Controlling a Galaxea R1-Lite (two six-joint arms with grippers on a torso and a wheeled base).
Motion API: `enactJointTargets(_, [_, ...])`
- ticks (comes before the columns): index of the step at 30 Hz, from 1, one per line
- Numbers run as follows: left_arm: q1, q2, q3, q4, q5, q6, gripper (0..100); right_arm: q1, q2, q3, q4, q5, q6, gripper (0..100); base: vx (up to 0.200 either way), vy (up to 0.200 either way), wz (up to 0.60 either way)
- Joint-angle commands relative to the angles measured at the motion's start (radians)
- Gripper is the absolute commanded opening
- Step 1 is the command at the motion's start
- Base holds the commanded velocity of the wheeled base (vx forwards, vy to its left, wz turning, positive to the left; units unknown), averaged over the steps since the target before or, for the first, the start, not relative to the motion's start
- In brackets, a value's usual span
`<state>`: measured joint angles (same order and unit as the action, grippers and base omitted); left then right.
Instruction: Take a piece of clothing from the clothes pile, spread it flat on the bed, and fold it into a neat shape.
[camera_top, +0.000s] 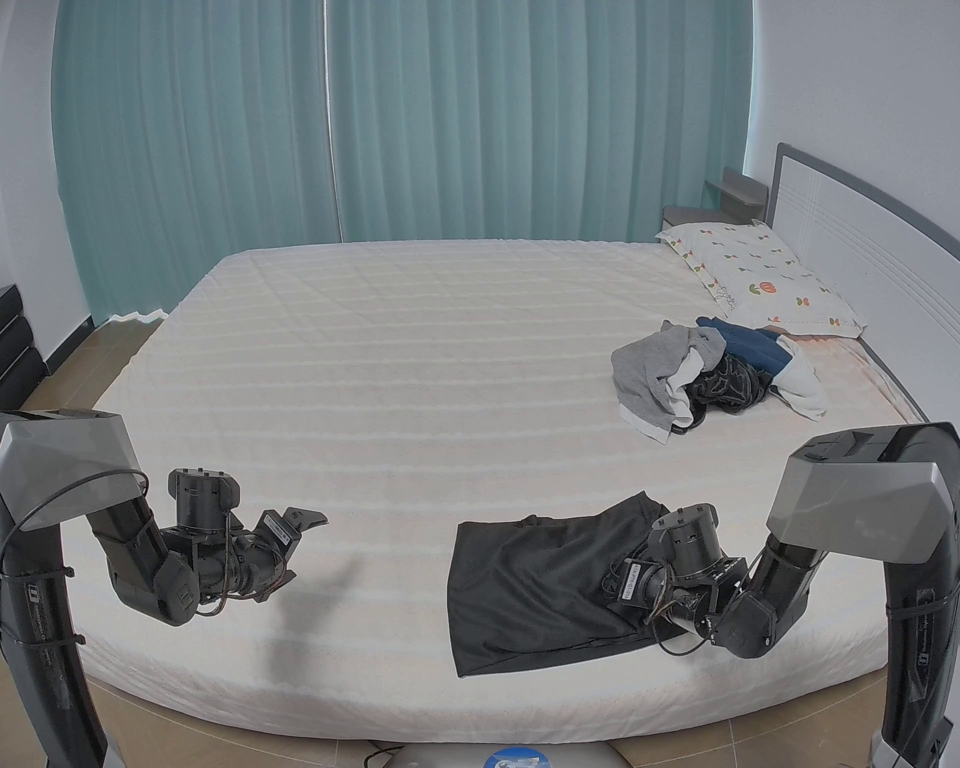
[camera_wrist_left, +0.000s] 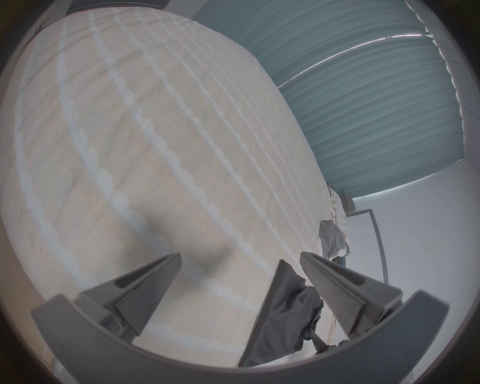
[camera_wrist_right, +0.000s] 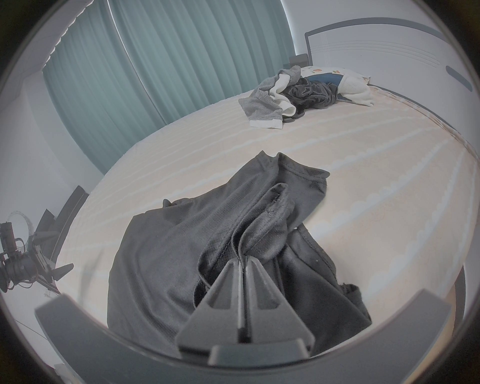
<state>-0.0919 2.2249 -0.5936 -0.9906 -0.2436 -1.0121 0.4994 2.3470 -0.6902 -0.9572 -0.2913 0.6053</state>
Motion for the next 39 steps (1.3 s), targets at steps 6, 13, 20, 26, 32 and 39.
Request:
enactJointTargets(6, [0.0, 0.001, 0.002, 0.0, 0.0, 0.0, 100, -0.039, -0.078, 0.09, 0.005, 0.015, -0.053, 0, 0.0, 0.0, 0.0])
enactJointTargets(13, [0.0, 0.001, 0.0, 0.0, 0.0, 0.0, 100, -0.127, -0.094, 0.182, -0.018, 0.118, -0.148, 0, 0.0, 0.0, 0.0])
enactJointTargets(20, [0.0, 0.001, 0.002, 0.0, 0.0, 0.0, 100, -0.165, -0.058, 0.192, -0.02, 0.149, -0.167, 100, 0.0, 0.0, 0.0])
enactJointTargets(26, [0.0, 0.001, 0.002, 0.0, 0.0, 0.0, 100, -0.213, -0.092, 0.205, -0.055, 0.164, -0.162, 100, 0.0, 0.0, 0.0])
enactJointTargets(32, [0.0, 0.001, 0.002, 0.0, 0.0, 0.0, 100, -0.245, -0.183, 0.224, -0.109, 0.182, -0.159, 100, 0.0, 0.0, 0.0])
enactJointTargets(39, [-0.002, 0.001, 0.002, 0.0, 0.0, 0.0, 100, -0.176, -0.206, 0.205, -0.1, 0.175, -0.159, 100, 0.0, 0.0, 0.0])
